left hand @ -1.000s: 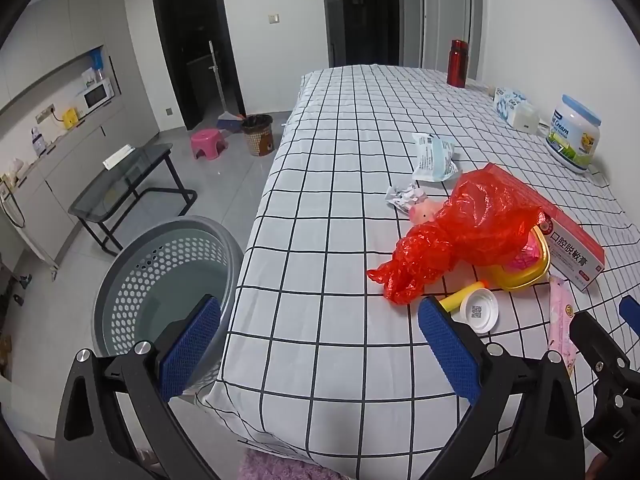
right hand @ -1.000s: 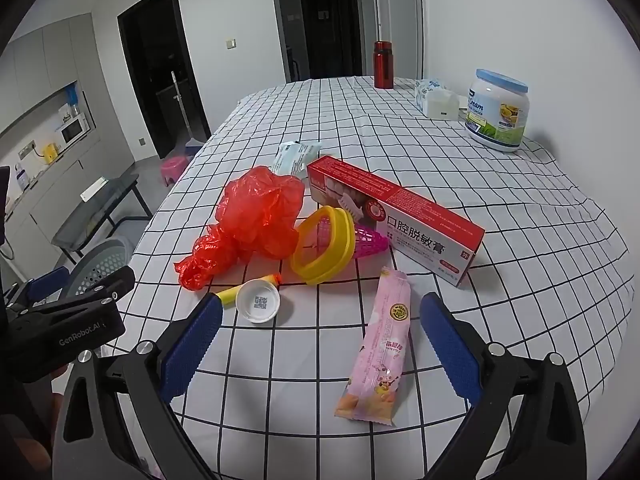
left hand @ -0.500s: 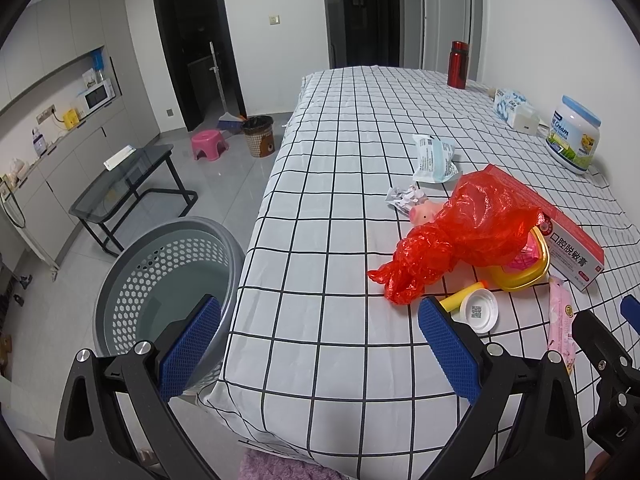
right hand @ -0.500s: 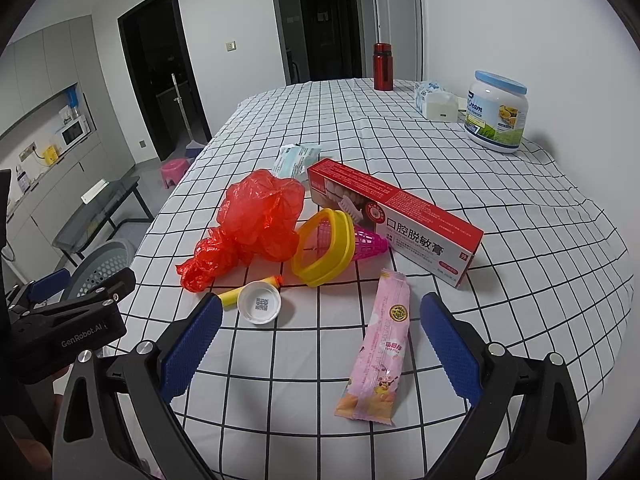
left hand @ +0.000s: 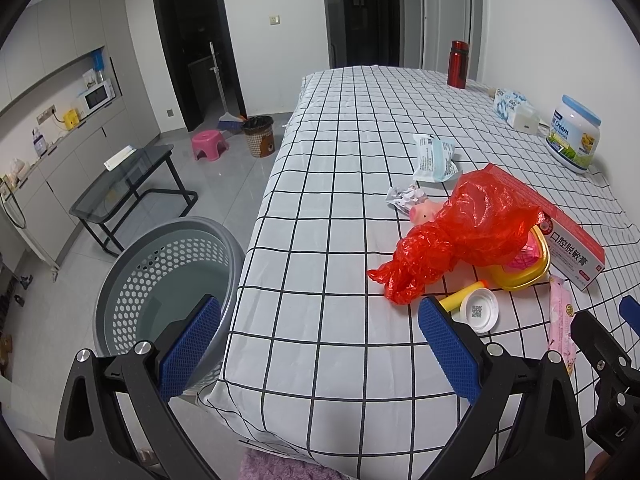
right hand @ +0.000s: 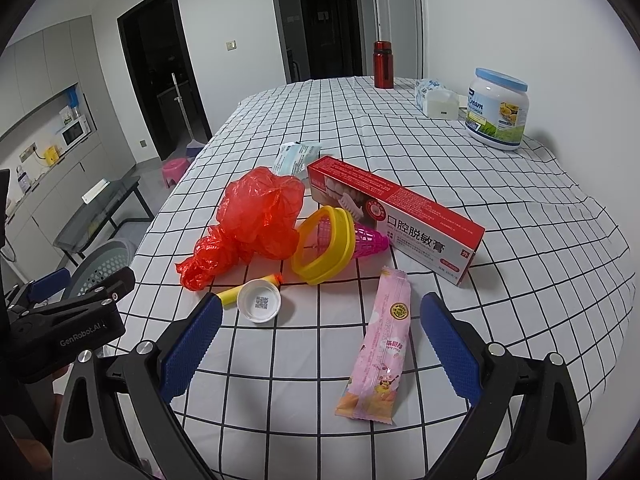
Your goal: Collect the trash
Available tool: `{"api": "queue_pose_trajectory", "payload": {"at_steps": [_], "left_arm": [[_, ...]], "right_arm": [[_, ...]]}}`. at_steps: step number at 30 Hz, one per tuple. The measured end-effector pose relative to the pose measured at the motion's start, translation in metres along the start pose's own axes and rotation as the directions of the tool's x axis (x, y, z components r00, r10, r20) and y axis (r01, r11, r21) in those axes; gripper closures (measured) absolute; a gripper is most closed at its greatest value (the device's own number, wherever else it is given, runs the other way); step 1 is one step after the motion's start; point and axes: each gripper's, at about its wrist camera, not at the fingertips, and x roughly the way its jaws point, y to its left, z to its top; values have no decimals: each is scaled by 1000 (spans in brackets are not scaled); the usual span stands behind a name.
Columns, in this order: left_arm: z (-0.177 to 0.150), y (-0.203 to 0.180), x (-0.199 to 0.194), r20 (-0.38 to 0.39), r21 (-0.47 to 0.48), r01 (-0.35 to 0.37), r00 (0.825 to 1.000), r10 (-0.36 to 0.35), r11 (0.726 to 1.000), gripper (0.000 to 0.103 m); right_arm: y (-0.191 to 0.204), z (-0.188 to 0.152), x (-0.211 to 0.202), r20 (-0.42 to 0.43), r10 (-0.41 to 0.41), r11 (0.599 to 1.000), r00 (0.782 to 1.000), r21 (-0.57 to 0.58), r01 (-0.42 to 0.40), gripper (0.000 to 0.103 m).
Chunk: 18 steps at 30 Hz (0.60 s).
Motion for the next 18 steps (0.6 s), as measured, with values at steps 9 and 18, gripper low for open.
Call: {"api": "queue_pose_trajectory", "payload": {"at_steps": [9,18], "left_arm": [[2,4,-5,2,0,0,1000,0,1000,6],[2,4,-5,1,0,1,1000,-1,1000,6]], "right_arm": [[-1,-2,2,-1,2,1000,1000,3,-2,8],[-2,-2,4,-4,6,1000,1000,5,-5,8]]}}
